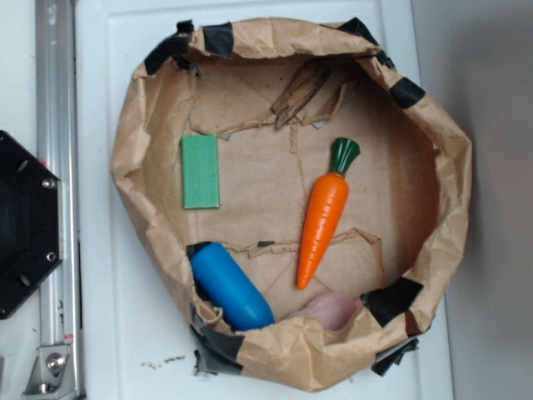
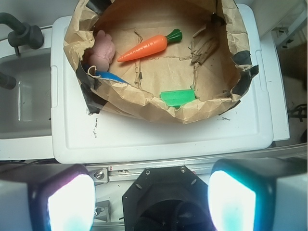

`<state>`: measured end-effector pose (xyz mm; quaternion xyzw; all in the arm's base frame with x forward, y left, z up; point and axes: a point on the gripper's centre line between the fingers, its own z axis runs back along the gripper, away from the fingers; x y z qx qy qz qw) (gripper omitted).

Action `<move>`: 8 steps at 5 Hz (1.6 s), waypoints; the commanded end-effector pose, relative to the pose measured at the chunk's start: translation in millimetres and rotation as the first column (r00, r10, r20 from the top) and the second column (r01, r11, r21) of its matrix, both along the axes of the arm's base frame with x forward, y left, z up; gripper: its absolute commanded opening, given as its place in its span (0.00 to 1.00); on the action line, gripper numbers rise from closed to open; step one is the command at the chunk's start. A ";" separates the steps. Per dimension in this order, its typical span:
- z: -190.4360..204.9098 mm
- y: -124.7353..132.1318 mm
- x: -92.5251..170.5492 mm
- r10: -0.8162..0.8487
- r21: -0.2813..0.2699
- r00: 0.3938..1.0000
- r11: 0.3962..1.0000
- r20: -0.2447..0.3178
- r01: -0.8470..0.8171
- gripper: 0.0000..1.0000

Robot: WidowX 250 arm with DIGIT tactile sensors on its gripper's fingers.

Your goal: Grab the wood chip.

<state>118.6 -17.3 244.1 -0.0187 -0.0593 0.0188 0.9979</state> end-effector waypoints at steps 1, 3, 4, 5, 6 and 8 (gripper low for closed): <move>0.0 0.0 0.0 0.000 0.000 1.000 1.000 0.000 0.000 1.00; -93.9 22.5 78.1 0.267 0.137 0.963 0.954 0.012 -0.267 1.00; -115.6 33.8 93.3 0.364 0.120 0.931 0.923 0.032 -0.365 1.00; -142.9 55.2 108.3 0.454 0.102 0.887 0.882 0.082 -0.460 1.00; -155.8 70.5 122.2 0.508 0.126 0.854 0.845 0.107 -0.519 1.00; -167.0 99.6 138.4 0.562 0.122 0.820 0.811 0.113 -0.572 1.00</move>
